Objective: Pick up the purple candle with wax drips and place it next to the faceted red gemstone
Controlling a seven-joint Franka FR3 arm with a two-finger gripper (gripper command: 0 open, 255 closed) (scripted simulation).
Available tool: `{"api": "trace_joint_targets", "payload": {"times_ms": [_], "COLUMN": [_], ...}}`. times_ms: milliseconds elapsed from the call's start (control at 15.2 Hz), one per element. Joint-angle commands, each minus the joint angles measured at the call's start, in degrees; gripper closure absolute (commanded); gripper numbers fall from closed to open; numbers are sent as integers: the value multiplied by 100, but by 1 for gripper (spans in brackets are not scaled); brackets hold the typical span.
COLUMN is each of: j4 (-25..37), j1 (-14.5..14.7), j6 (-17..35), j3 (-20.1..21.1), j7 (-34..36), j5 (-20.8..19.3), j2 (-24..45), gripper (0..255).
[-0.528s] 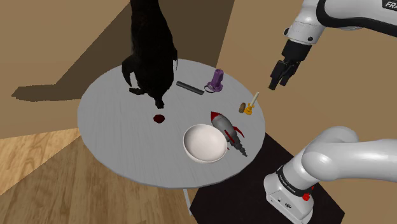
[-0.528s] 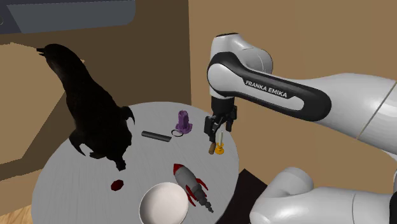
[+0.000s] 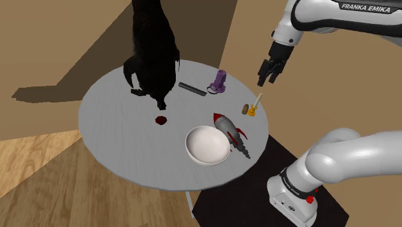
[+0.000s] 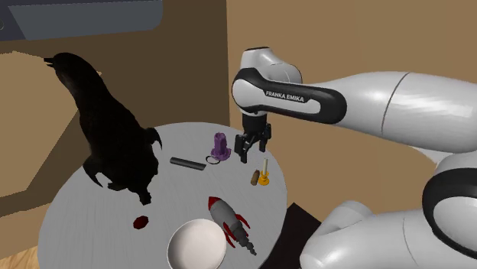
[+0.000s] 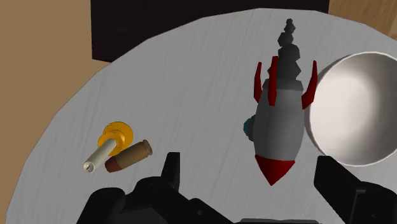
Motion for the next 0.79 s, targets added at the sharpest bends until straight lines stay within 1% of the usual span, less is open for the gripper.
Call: {"api": "trace_joint_targets", "payload": {"times_ms": [0,396,726], "j4": [187,875,1648], "j1": [-2,1,-15], "j6": [254,899,1246], "j3": [-71,-271,-409], "j7": [-78,-322,-540], "j5": [-12,40,174], "j2": [422,1726,2831], "gripper": [0,0,0]}}
